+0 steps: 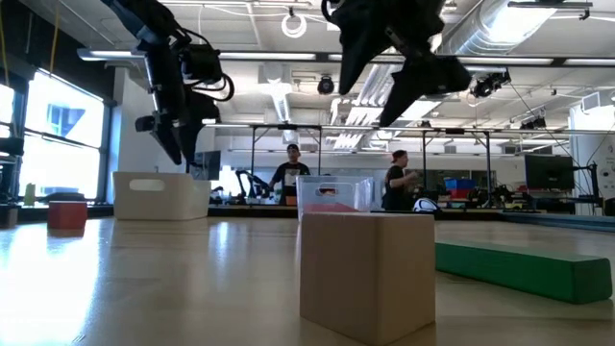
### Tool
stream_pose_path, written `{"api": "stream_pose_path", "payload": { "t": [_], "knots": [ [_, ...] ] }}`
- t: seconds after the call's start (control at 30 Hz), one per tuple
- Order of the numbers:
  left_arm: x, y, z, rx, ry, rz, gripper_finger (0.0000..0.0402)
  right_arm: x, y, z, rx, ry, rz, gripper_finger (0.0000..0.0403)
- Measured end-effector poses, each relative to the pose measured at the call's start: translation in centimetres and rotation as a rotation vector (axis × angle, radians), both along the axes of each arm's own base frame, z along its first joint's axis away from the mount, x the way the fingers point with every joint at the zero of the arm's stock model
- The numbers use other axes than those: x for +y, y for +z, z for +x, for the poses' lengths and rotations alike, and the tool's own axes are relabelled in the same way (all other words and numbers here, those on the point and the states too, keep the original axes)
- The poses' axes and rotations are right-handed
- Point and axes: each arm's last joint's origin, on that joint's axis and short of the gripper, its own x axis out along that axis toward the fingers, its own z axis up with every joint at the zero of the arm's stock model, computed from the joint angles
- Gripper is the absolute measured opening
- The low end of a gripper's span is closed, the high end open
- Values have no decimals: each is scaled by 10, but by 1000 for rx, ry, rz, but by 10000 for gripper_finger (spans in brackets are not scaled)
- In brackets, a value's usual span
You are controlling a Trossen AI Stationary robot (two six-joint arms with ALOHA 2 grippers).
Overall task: Sort & place blocks by color
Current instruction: Put the green block into the bottom white bin
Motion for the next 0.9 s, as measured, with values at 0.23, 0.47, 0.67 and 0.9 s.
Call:
{"api": "stream_pose_path", "payload": {
  "t": [0.23, 0.47, 0.67, 0.9],
  "knots": [
    [-15, 4, 14, -126, -19, -82, 164, 32, -13, -7, 71, 10, 25, 248],
    [-42, 17, 30, -205, -32, -92, 163, 67, -36, -10, 150, 59, 72, 248],
    [-65, 25, 42, -248, -50, -106, 163, 90, -55, -11, 192, 87, 92, 248],
    [-89, 28, 55, -267, -96, -127, 163, 107, -74, -10, 218, 95, 113, 248]
  ]
}}
